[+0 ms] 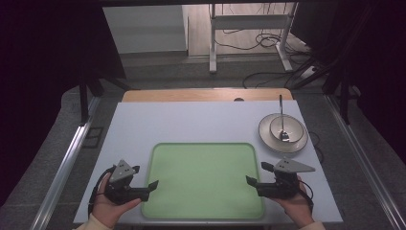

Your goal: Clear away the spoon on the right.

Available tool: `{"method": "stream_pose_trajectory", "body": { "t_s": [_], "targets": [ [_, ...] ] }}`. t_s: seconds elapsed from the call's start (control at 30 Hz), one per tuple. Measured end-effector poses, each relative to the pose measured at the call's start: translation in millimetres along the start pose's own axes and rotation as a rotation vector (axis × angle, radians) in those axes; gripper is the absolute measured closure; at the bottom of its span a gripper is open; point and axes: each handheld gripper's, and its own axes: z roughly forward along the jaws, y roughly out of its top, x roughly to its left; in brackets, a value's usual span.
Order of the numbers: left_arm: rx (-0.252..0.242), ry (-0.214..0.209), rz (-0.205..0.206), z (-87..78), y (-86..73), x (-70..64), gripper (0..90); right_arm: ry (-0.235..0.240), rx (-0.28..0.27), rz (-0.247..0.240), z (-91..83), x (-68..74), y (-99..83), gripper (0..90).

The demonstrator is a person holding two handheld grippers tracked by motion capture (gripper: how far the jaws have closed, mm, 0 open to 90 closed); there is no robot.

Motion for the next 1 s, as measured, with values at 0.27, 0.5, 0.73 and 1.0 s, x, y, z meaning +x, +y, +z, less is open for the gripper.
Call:
{"method": "stream_pose_trajectory", "body": {
  "t_s": [0.27, 0.5, 0.73, 1.0],
  "targets": [
    [-0.002, 0.028, 0.008, 9.4, 2.7, 1.3, 15.5, -0.026, -0.033, 0.004, -16.5, -6.2, -1.5, 19.6],
    [0.007, 0.043, -0.001, 7.2, -1.6, -0.6, 15.0, 0.013, -0.045, 0.039, -14.9, -8.0, 0.8, 19.6],
    [0.003, 0.031, 0.008, 5.4, -1.8, -0.5, 14.7, 0.019, -0.008, -0.009, -9.8, 0.0, 2.7, 19.5],
    [0.003, 0.028, 0.000, 4.7, -4.1, 4.2, 14.5, 0.007, 0.027, -0.004, -4.6, -1.5, 4.1, 19.7]
  ]
}}
